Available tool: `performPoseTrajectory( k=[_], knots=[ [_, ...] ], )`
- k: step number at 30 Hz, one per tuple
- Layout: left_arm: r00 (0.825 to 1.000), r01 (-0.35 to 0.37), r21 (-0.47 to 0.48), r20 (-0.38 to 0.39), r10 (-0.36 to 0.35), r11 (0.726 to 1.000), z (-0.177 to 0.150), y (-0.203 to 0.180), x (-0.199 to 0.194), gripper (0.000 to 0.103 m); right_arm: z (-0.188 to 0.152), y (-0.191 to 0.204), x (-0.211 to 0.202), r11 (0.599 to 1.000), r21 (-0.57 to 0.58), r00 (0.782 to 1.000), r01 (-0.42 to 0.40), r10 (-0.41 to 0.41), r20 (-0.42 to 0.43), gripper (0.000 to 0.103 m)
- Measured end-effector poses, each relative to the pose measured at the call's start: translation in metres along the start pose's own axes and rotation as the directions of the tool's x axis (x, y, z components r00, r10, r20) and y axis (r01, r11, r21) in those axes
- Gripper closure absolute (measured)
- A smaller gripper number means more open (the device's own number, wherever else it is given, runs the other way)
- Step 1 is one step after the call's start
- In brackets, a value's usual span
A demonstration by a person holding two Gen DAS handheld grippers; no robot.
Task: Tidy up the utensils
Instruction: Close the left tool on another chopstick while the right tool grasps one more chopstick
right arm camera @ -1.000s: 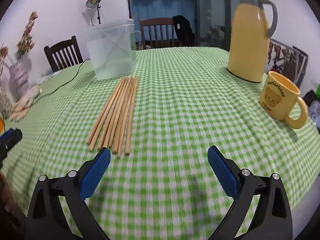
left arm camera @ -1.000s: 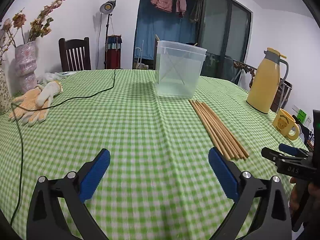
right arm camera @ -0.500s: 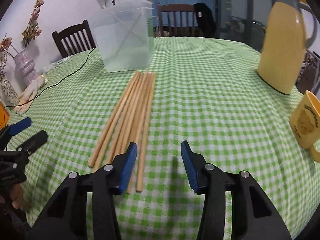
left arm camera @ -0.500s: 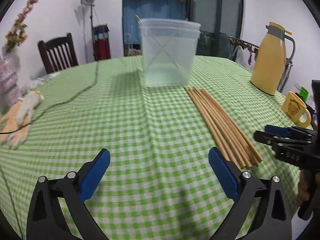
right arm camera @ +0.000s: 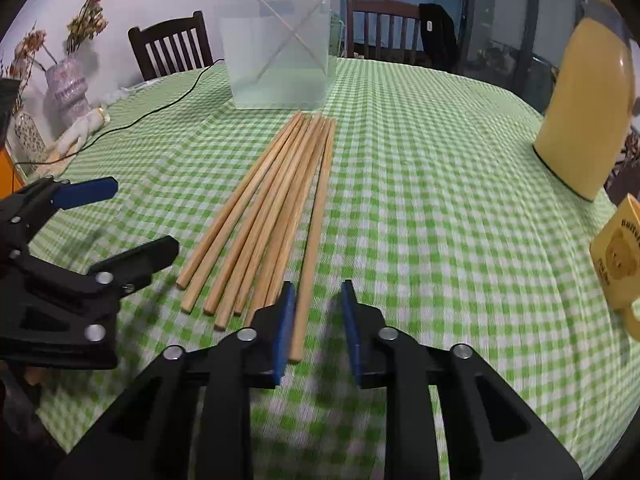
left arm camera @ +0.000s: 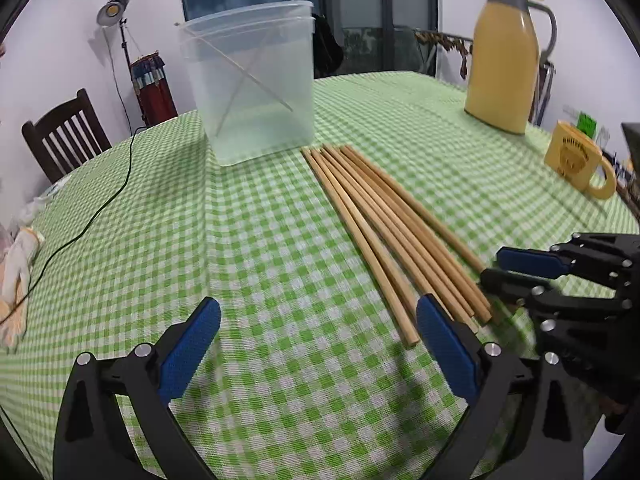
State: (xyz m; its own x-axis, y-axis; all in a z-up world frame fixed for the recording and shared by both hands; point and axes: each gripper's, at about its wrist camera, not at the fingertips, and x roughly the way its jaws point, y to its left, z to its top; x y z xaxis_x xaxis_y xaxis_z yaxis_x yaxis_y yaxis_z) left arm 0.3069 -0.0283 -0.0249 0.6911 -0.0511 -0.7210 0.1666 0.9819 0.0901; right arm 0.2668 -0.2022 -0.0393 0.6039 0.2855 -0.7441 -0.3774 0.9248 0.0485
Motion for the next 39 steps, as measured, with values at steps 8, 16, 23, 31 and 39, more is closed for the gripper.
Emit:
performPoseTrajectory(
  k=[8, 16, 23, 31, 39],
  knots=[
    [0.996, -0.055, 0.093, -0.068, 0.061, 0.994, -0.005, -0.018, 0.011, 0.017, -0.014, -0.012, -0.012, 0.999, 0.015, 0.999, 0.032, -0.033, 0.020, 0.084],
    [0.997, 0.008, 0.060, -0.079, -0.003, 0.998, -0.007, -0.019, 0.008, 0.045, -0.020, -0.014, -0.016, 0.999, -0.007, 0.999, 0.042, -0.042, 0.027, 0.084],
    [0.990, 0.092, 0.020, -0.110, -0.089, 0.996, -0.004, -0.028, 0.008, 0.081, -0.029, -0.009, -0.021, 1.000, -0.015, 0.999, 0.019, -0.018, 0.043, 0.084],
    [0.989, 0.099, 0.022, -0.110, -0.096, 0.995, -0.005, -0.035, 0.007, 0.077, -0.023, -0.009, -0.015, 1.000, -0.009, 1.000, -0.002, 0.002, 0.028, 0.084],
    [0.990, 0.092, -0.058, -0.101, -0.097, 0.994, -0.008, -0.019, -0.003, 0.098, -0.023, -0.006, -0.016, 1.000, -0.011, 1.000, 0.004, -0.004, 0.020, 0.097]
  ],
)
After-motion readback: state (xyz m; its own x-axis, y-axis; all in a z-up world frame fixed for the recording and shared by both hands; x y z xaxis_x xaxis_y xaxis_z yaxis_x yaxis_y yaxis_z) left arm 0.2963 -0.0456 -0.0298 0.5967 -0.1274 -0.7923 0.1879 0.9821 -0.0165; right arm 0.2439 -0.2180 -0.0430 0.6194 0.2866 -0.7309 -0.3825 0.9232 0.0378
